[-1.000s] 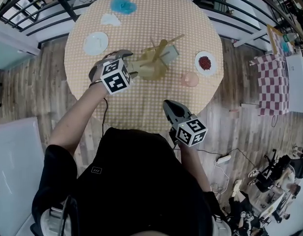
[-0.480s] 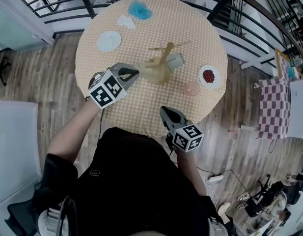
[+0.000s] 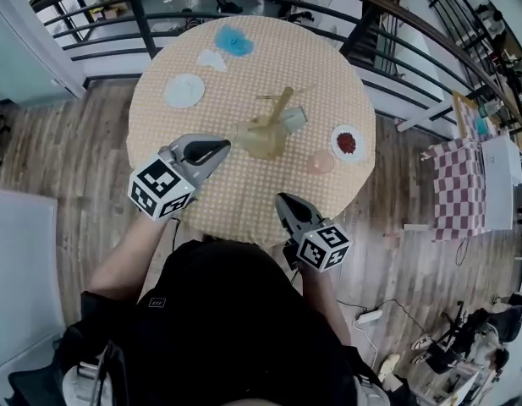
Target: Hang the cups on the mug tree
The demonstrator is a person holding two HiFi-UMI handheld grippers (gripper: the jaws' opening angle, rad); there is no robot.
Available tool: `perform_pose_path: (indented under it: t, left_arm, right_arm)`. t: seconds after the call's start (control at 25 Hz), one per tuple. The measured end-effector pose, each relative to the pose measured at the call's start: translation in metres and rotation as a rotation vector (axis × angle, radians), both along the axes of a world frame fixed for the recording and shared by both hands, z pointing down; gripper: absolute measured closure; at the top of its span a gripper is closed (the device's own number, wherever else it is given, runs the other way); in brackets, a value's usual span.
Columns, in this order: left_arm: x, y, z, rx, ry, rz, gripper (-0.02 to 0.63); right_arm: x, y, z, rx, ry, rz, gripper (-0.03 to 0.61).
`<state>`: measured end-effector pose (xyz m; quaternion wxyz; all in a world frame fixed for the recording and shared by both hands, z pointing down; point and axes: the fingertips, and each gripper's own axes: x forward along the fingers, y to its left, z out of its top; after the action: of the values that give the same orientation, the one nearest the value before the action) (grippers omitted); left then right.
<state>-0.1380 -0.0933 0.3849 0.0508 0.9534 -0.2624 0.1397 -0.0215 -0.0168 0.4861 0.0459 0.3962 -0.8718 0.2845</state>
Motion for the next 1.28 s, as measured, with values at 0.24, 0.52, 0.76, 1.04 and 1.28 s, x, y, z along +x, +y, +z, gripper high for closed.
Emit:
perform_pose_path:
  t: [0.24,0.52,0.76,1.04,1.28]
  left_arm:
    - [-0.017,0.038,-0.038,0.008,0.194,0.06,0.607]
    - [-0.005,0.084,-0.069,0.096,0.351,0.208,0.606]
    - [0.007,0.114,-0.064,0.07,0.376,0.232,0.607]
    - [0.013,0.109,-0.035,0.031,0.33,0.09,0.607]
    - [0.019,0.113,-0.029,0.002,0.32,0.039,0.609]
  right_arm:
    - [-0.032,0.01,-0.031,0.017,-0.026,0.036,0.561]
    - [-0.055,0.031,-0.068,0.091,-0.035,0.058,0.561]
    - [-0.051,0.031,-0.084,0.177,0.021,0.048,0.561]
    - [-0.026,0.031,-0.091,0.227,0.022,0.027,0.561]
    - [-0.012,0.034,-0.092,0.23,0.009,0.0,0.561]
